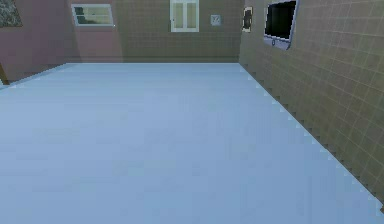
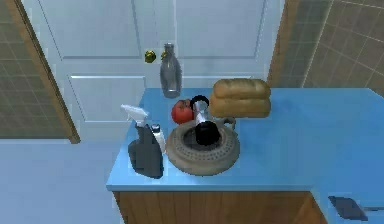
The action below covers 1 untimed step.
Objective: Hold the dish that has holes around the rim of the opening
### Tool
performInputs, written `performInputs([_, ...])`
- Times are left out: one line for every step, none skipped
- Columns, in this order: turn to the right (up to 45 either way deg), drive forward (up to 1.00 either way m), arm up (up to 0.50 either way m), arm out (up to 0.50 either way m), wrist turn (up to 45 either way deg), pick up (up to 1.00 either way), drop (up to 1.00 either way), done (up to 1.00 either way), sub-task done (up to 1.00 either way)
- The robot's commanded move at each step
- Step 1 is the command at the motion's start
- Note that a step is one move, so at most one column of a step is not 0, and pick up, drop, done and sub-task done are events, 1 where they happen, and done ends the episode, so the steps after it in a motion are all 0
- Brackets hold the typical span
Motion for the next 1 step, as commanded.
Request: performInputs([0.0, 0.00, 0.50, 0.00, 0.0, 0.00, 0.00, 0.00, 0.00])
